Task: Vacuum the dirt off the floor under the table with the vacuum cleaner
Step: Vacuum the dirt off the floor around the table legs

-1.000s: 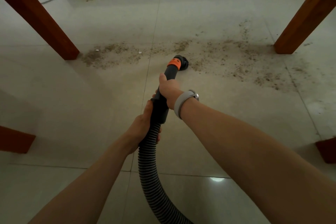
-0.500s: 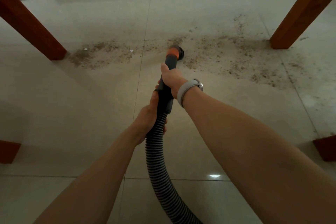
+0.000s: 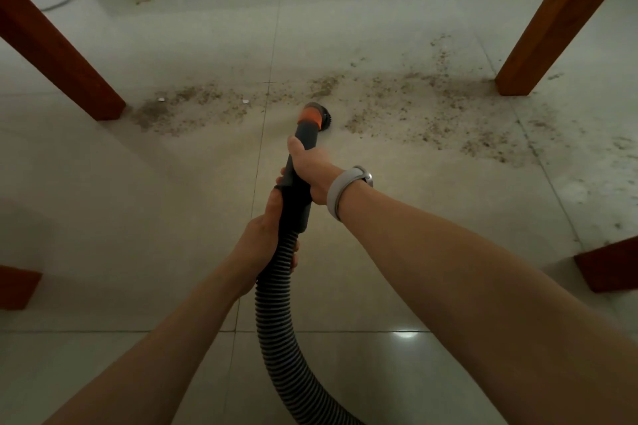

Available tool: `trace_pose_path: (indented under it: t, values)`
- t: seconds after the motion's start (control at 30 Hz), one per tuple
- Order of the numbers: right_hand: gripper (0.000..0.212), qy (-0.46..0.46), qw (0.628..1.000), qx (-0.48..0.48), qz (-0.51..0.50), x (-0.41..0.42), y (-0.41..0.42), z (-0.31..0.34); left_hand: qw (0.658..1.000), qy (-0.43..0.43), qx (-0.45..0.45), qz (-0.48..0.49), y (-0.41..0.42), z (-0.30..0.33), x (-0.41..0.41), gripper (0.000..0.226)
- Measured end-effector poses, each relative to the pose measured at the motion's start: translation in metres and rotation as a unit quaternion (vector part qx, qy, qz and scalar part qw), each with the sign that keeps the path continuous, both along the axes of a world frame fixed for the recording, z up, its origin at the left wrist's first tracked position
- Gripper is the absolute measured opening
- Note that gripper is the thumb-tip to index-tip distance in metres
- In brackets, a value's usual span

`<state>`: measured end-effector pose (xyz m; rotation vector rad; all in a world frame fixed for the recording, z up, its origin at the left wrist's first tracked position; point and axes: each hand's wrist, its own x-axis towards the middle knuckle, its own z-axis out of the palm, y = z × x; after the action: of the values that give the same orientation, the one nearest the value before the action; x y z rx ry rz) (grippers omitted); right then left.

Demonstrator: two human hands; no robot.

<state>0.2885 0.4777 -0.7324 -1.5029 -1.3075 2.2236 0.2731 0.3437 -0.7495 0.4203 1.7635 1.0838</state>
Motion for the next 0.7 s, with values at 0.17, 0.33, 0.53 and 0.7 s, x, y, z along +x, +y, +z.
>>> trace_pose_path:
  t: [0.17, 0.33, 0.53, 0.7]
  values:
    - [0.033, -0.006, 1.0, 0.002, 0.002, 0.002, -0.011, 0.003, 1.0, 0.0, 0.003, 0.004, -0.009, 0.001, 0.003, 0.08]
    - [0.035, -0.004, 1.0, -0.008, -0.015, 0.015, -0.017, 0.004, 1.0, 0.003, -0.007, -0.02, -0.014, 0.001, 0.009, 0.08]
    - [0.036, -0.002, 0.999, -0.007, -0.041, 0.022, -0.016, 0.002, 0.999, 0.009, -0.01, -0.048, -0.013, 0.001, 0.013, 0.082]
    - [0.035, -0.013, 0.998, 0.002, -0.061, 0.027, -0.01, 0.001, 0.999, -0.003, -0.005, -0.054, -0.005, 0.0, 0.018, 0.08]
